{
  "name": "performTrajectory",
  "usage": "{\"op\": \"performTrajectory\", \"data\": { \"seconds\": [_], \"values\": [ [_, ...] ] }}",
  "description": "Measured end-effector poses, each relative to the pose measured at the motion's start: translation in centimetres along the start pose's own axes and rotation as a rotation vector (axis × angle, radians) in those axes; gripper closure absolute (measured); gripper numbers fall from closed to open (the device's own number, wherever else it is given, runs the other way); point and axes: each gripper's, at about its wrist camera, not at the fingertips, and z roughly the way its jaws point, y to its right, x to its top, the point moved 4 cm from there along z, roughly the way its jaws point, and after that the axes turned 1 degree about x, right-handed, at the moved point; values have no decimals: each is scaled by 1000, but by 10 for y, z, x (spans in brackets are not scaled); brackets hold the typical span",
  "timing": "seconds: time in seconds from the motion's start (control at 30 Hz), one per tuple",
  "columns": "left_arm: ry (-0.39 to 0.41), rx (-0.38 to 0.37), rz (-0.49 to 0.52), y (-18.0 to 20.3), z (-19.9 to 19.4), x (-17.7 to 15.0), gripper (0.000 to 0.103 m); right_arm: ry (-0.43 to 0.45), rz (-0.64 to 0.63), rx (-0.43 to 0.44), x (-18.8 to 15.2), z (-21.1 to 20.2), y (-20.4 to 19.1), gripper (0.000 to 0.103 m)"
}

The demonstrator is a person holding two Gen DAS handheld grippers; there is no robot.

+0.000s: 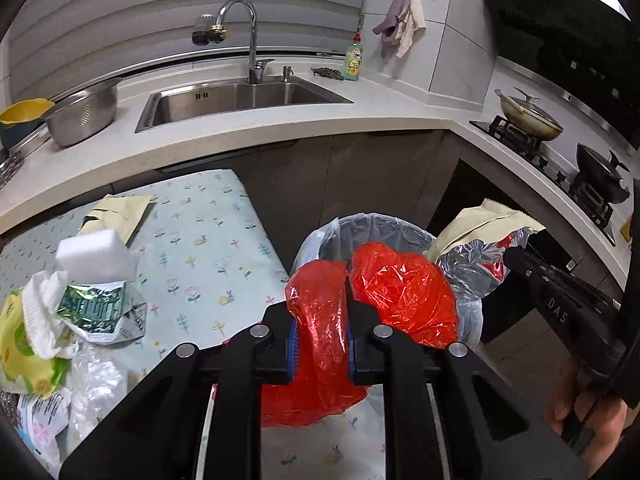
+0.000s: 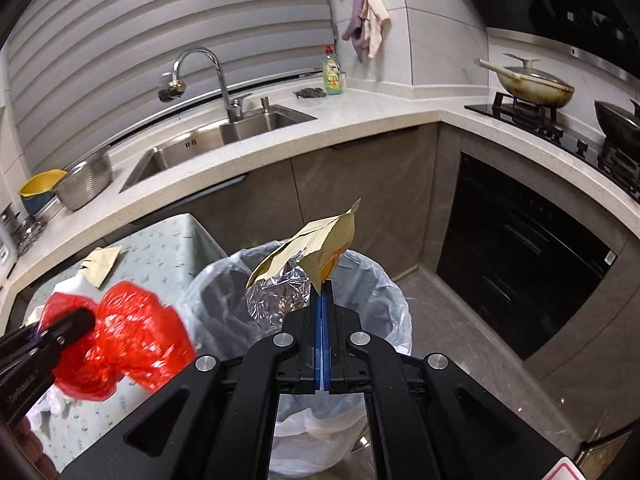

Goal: Collect trash
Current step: 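Carry the red bag and foil packet over the white trash bin with both tools, then open both tools to drop the red bag and foil packet into the bin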

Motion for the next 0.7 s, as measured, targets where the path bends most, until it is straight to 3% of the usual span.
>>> {"op": "performTrajectory", "data": {
  "seconds": [0.1,0.2,0.37,0.5,0.7],
  "values": [
    [-17,-19,13,10,19,2,86,-21,2,6,-1,11,2,102],
    [-38,-31,10,14,35,4,79,-24,-1,8,-2,15,1,97],
    [-13,3,-14,13,35,8,47,9,18,9,0,8,1,60],
    [7,32,-25,7,26,11,42,24,20,16,6,0,-2,58],
    [27,61,-67,-11,4,14,42,63,-14,19,10,-22,-21,45]
  ]
}}
